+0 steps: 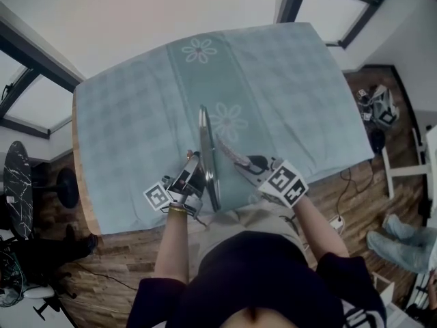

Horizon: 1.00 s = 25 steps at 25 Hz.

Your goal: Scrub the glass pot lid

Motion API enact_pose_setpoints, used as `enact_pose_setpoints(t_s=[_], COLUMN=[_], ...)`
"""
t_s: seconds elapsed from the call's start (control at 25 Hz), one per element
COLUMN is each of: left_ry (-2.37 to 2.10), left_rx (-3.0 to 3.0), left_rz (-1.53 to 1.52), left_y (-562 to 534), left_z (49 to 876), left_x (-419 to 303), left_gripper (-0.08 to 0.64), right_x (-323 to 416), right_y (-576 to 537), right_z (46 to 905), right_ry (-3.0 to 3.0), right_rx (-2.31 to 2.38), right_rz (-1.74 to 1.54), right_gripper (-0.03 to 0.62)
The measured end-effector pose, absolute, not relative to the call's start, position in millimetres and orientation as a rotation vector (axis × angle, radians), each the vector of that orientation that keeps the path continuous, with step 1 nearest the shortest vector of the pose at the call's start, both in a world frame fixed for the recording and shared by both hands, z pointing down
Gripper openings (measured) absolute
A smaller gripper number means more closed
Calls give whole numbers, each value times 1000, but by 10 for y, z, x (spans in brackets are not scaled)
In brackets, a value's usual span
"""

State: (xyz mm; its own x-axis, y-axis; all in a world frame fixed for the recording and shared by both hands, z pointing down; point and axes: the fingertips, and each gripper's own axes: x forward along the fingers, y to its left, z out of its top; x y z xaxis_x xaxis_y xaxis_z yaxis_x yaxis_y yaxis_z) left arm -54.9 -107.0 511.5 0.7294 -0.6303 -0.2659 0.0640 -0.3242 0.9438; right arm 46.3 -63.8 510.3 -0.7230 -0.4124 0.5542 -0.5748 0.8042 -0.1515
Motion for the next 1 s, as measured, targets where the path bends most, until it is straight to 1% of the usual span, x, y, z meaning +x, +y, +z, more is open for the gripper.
enact_pose_setpoints(t_s=[0.44,1.0], left_ry=[-442,-439], left_rx=[1778,1791], left_rz=[-743,-714], left_y=[-1078,-1056], left_z=[5120,5131], left_x=[-543,-519], left_gripper=[169,169], right_x=[313,22], right_y=[-1112,-1100], right_z=[5350,5545], right_ry=[-2437,-2451], right_rx=[809,727], right_rz=[433,443], right_gripper=[80,80])
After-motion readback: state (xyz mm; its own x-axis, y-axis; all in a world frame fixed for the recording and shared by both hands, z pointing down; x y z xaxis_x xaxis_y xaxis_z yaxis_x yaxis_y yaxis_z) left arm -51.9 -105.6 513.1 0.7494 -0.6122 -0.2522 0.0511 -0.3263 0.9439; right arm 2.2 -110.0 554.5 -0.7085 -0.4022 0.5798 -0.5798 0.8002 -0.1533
